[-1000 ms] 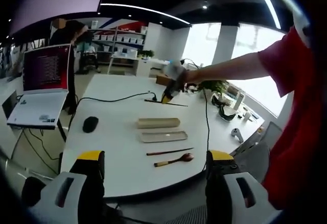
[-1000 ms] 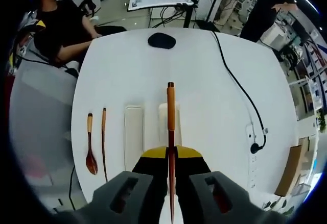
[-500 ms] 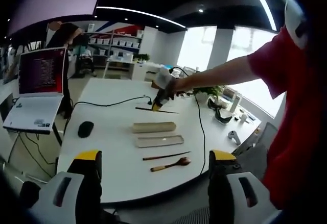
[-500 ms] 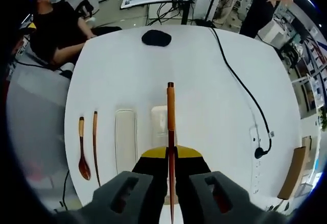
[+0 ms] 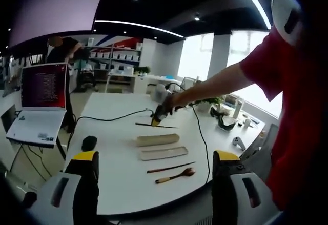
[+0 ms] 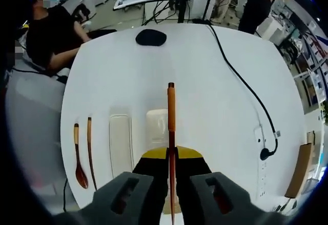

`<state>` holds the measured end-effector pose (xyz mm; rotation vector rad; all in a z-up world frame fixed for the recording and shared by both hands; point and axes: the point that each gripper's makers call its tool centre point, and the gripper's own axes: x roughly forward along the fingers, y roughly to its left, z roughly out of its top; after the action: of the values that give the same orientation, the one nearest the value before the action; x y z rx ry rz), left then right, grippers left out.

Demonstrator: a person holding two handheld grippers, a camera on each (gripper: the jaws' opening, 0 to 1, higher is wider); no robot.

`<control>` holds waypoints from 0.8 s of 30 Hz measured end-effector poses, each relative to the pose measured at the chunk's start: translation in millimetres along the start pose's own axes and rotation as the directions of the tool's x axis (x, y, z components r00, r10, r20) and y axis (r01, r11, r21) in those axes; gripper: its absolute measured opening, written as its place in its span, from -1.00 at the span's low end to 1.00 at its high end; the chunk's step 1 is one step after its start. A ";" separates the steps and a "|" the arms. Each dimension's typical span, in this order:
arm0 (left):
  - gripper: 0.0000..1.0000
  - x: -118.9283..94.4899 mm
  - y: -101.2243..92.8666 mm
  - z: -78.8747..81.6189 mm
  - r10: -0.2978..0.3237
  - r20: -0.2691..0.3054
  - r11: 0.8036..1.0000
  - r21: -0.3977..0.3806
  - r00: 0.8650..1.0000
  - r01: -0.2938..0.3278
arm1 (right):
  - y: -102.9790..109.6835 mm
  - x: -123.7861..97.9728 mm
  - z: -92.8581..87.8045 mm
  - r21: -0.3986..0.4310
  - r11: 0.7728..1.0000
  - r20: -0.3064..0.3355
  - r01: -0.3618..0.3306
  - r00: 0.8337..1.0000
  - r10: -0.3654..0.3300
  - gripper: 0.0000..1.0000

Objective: Arrange the utensils inside the cutlery case until each visible utensil rests in its matching compartment.

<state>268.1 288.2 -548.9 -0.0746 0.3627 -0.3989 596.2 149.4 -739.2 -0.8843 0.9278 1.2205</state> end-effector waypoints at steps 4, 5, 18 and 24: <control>0.92 2.4 3.2 1.8 0.000 -0.014 1.000 0.023 1.000 0.000 | 2.5 7.5 -4.6 -0.005 1.000 -0.011 -0.006 1.000 0.006 -0.99; 0.93 2.6 3.5 2.2 0.000 -0.013 1.000 0.023 1.000 0.000 | 1.0 8.9 -5.1 -0.004 1.000 -0.012 -0.007 1.000 0.007 -0.99; 0.93 -6.3 13.1 -3.6 0.035 -0.023 0.999 0.016 0.999 -0.034 | 5.3 31.6 -18.1 -0.006 1.000 -0.038 -0.022 0.999 0.021 -0.99; 0.90 -5.4 13.3 -7.9 0.042 -0.042 0.999 0.023 0.998 -0.041 | -0.4 38.0 -21.1 -0.005 1.000 -0.038 -0.005 0.999 0.005 -0.99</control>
<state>265.5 302.5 -556.4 -0.0374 0.4012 -0.3640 598.2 143.6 -782.2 -0.9122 0.9578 1.2151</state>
